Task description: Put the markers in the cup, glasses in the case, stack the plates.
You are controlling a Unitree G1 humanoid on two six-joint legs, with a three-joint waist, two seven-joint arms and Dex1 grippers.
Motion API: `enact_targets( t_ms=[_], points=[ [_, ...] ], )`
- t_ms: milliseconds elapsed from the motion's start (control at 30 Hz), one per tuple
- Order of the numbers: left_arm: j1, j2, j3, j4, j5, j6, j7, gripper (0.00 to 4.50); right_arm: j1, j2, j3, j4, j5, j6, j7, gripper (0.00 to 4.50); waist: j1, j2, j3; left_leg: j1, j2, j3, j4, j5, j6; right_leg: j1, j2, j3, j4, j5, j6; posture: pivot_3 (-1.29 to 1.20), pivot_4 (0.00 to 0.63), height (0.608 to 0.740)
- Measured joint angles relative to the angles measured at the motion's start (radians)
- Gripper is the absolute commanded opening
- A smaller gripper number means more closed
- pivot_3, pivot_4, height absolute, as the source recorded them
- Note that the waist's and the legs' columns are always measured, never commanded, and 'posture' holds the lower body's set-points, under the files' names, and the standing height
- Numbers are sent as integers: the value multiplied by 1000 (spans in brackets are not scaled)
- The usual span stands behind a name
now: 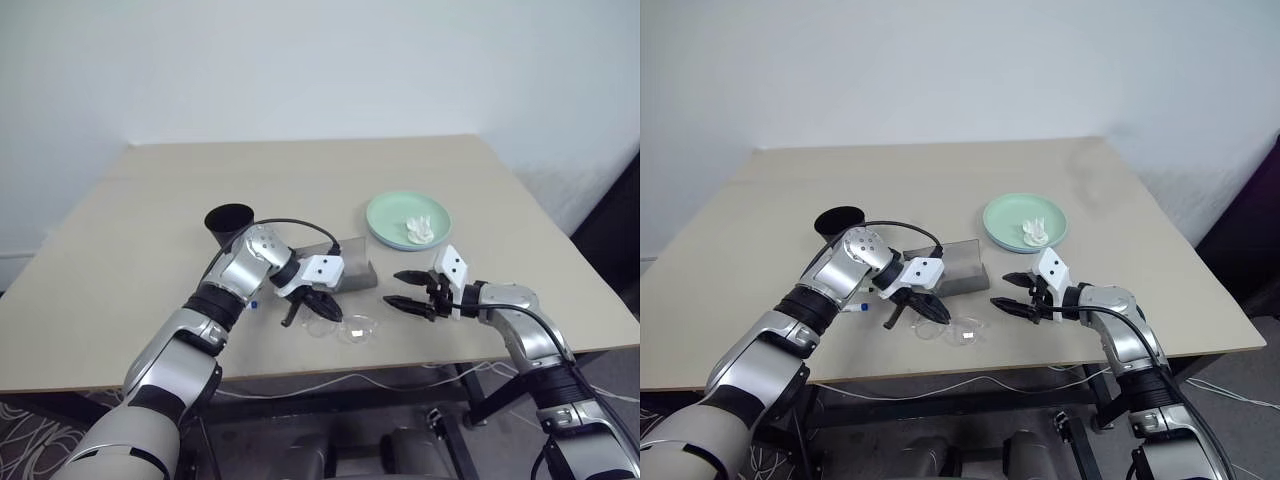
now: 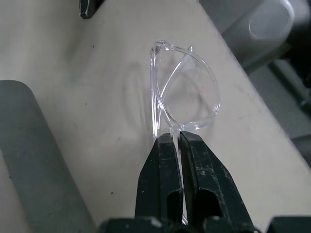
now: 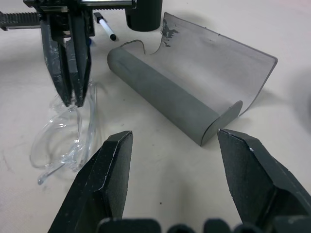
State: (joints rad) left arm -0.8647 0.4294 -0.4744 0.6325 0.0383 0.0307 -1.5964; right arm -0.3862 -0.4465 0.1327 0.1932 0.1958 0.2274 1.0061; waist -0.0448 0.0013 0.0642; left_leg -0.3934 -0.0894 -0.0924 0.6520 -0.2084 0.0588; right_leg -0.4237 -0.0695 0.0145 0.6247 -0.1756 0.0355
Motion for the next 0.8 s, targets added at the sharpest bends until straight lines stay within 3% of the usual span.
enact_targets(
  t_ms=[167,300,567,800],
  points=[
    [-50,0,84,-47,-89,124,-11,15,-35,-7,-29,58,-1,-20,-28,3021,0,0,0,0,0,0,1,0,0,0,0,0,0,1,1,0,0,740],
    [-141,16,136,-23,-91,117,19,15,-68,-16,-48,105,-2,-45,-50,3021,0,0,0,1,0,0,1,0,0,1,0,0,0,1,1,0,0,740],
    [-229,14,112,233,74,-76,248,15,-116,-15,-74,197,-13,-94,-109,3021,0,0,0,1,0,0,1,2,3,1,1,0,0,1,1,0,0,740],
    [-241,-29,66,365,202,-139,406,15,-113,-11,-74,199,-13,-107,-116,3021,0,0,0,0,-2,0,1,2,4,1,0,1,0,2,2,0,0,740]
  ],
)
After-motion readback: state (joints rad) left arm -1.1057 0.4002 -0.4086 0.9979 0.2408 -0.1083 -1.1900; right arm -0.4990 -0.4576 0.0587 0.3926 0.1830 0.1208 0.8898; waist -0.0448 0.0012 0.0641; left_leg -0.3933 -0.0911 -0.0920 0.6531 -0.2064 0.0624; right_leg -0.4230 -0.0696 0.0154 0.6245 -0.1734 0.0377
